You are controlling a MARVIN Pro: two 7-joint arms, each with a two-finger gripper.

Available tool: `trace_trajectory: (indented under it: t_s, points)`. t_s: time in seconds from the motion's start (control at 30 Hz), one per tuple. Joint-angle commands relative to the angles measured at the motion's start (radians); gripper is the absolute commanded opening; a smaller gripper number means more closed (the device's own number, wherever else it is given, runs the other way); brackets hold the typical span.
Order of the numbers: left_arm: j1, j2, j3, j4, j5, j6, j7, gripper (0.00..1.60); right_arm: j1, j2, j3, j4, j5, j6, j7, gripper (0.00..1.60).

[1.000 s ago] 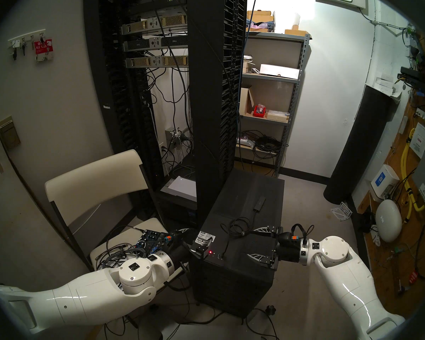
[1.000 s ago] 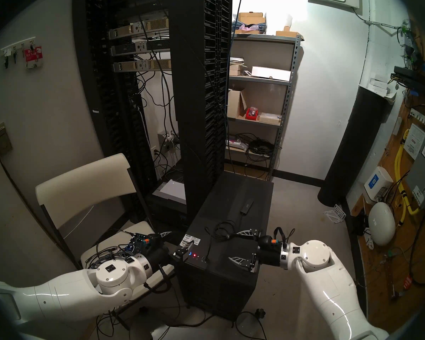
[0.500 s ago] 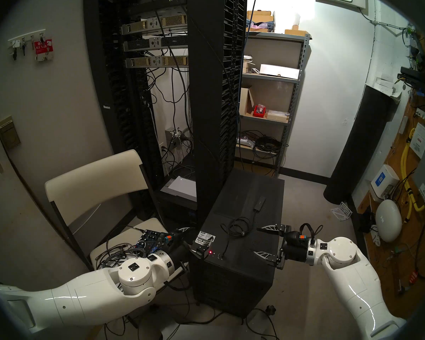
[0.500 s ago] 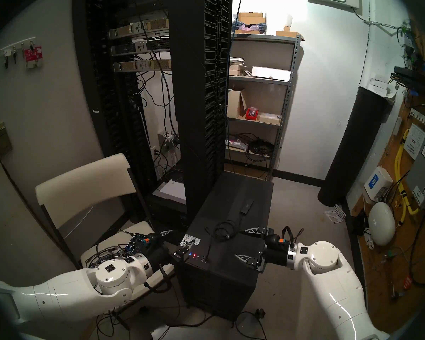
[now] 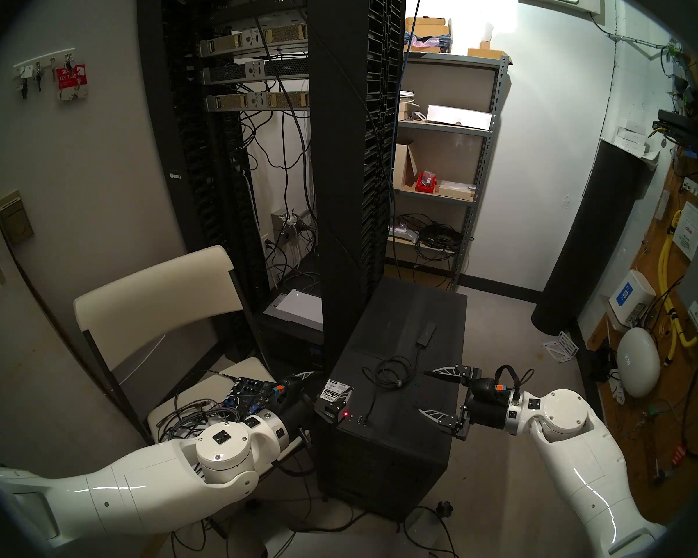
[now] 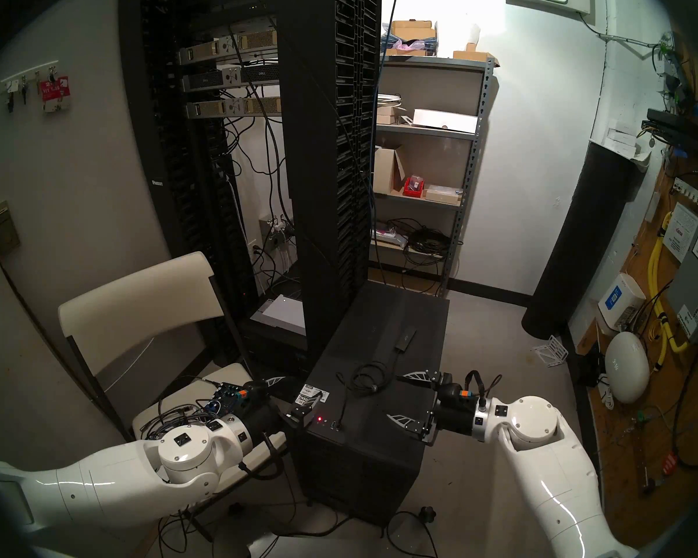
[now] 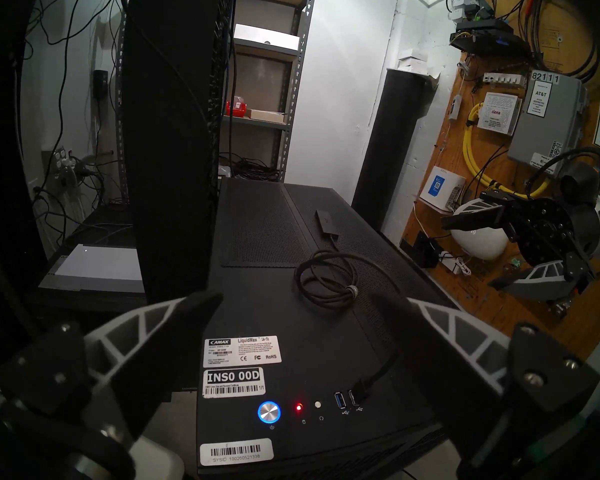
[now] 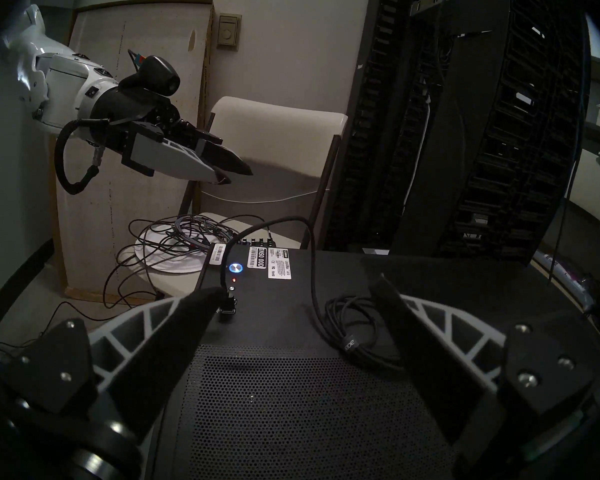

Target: Insert the cable into the workstation's USB slot

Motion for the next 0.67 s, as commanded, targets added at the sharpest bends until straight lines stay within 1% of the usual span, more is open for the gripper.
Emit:
trace_trajectory:
  t_s: [0.0, 0.63]
  points:
    - [-0.005, -0.003, -0.008, -0.02, -0.005, -0.012, -0.001, 1.6, 0.007, -0.005, 0.003, -0.02, 0.012, -0.005, 0.005, 1.6]
    - [-0.006, -0.002, -0.006, -0.02, -0.007, -0.013, -0.001, 1.6, 0.007, -0.011, 0.01, -0.02, 0.008, -0.005, 0.011, 1.6]
